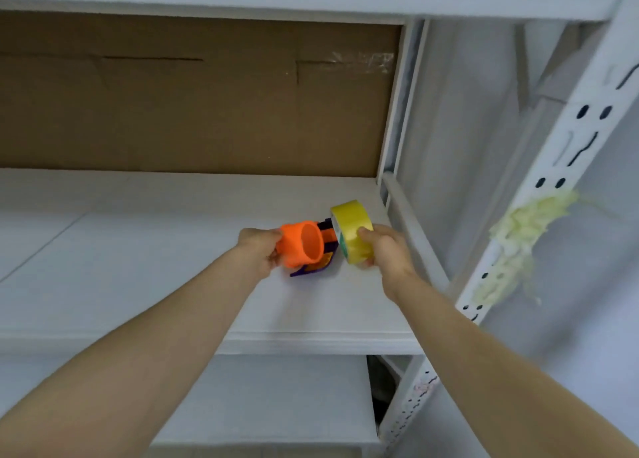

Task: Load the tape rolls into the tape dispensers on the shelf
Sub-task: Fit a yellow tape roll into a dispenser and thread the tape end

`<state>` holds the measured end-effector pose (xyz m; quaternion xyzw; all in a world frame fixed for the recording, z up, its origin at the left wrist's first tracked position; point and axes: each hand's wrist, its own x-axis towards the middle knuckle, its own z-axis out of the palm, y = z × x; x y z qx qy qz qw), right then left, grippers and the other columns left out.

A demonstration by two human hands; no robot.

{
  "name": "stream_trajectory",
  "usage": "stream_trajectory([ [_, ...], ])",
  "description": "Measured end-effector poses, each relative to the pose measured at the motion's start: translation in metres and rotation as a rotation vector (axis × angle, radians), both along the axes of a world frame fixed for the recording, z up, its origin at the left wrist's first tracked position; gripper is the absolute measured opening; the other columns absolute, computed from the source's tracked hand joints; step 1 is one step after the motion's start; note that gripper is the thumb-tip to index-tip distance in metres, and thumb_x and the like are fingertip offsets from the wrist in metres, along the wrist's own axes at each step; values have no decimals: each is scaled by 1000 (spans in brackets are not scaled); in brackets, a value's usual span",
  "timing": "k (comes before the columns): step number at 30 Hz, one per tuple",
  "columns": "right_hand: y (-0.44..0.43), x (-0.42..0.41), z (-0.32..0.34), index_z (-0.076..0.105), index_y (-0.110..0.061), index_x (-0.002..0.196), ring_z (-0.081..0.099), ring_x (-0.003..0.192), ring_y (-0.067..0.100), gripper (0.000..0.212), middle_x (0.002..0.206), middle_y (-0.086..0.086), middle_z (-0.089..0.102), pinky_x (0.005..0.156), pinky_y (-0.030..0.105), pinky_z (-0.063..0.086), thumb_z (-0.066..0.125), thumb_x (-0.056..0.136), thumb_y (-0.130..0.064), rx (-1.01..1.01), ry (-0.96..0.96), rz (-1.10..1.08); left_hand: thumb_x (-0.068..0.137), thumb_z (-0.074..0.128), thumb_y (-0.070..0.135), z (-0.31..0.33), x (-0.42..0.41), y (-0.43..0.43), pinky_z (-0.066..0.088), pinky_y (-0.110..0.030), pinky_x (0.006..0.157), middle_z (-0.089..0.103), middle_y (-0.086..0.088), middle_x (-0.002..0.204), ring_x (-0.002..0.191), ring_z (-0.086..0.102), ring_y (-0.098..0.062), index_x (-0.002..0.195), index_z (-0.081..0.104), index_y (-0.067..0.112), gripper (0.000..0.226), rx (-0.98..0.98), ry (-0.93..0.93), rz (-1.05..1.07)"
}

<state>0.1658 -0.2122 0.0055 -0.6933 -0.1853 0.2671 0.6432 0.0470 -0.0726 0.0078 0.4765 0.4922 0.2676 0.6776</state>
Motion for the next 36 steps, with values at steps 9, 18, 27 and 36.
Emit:
stream_trajectory([
  [9,18,-16,17,58,-14,96,50,66,10,8,74,-4,57,55,23,36,53,93,-20,-12,-171,81,96,44,20,-13,-29,-4,45,-34,60,52,-12,80,69,50,-22,92,49,12,11,-273,-139,-8],
  [18,46,-49,22,57,-16,83,50,61,11,12,72,-1,57,49,21,40,53,93,-19,87,-154,160,75,75,19,-34,-40,0,54,-28,62,60,-8,123,100,61,-24,129,52,16,58,98,78,-248],
  [27,57,-61,17,52,-16,79,45,50,7,16,65,-2,52,37,10,35,50,95,-19,6,-204,175,76,70,27,-35,-48,20,46,-32,85,63,-10,121,103,56,-27,121,62,14,47,316,306,-284],
  [36,52,-48,26,55,-17,97,54,82,18,11,90,3,58,67,28,45,50,95,-26,-235,-540,295,79,66,24,-35,-50,20,48,-33,93,52,-5,136,123,51,-26,134,51,20,58,374,295,-262],
])
